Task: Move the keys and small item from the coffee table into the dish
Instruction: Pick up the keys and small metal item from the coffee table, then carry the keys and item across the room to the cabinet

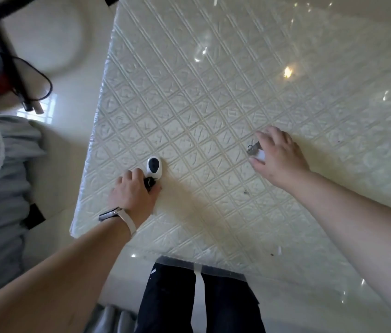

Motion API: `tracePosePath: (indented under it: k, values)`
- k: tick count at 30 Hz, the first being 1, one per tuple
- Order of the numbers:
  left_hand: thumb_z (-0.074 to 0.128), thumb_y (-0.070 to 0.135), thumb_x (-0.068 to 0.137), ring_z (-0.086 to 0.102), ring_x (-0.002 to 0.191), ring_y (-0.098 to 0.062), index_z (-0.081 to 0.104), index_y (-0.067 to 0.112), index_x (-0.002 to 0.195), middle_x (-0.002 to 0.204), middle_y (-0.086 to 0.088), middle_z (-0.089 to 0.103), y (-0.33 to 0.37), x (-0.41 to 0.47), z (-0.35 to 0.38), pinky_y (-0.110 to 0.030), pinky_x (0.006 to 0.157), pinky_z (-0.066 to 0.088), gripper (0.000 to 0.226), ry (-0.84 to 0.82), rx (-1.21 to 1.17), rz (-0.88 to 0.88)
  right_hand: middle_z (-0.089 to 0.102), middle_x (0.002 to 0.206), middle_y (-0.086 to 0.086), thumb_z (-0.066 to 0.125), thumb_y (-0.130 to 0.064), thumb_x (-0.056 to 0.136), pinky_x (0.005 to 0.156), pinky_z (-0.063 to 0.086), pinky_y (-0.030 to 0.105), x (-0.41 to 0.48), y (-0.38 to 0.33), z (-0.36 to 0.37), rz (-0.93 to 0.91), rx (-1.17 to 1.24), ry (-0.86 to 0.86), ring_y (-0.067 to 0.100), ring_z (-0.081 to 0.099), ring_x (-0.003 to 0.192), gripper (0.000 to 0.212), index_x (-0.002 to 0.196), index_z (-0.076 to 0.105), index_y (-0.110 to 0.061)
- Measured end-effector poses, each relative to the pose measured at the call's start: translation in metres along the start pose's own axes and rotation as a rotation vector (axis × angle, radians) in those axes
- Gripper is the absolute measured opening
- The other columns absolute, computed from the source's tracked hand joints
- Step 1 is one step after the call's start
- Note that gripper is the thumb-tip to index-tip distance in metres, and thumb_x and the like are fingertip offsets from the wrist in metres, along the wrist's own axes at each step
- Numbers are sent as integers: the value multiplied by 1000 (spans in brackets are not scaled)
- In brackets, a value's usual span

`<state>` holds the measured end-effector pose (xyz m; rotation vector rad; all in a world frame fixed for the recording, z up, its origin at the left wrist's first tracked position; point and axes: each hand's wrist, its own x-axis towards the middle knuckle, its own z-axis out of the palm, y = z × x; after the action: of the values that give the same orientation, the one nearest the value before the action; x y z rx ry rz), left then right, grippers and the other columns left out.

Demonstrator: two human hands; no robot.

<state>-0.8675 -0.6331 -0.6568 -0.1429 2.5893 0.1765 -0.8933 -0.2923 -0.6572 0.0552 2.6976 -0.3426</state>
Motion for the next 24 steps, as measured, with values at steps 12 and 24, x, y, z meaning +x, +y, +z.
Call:
tracePosePath:
  k: [12,24]
  values:
    - [54,37,92,57,91,-31,60,14,93,100,-9,61,-8,11,-1,-35,68,42,24,-102,-195,47,64,90,17,56,-15,85,66,43,39,-1,-20,17,-32,85,-48,37,56,87,10,86,57,-5]
    - [70,23,86,62,80,-10,54,35,83,87,12,63,19,-58,-104,-23,65,47,20,48,-546,283,61,66,-2,63,-17,84,55,41,30,-81,-117,-93,100,569,185,21,56,62,4,85,59,-14]
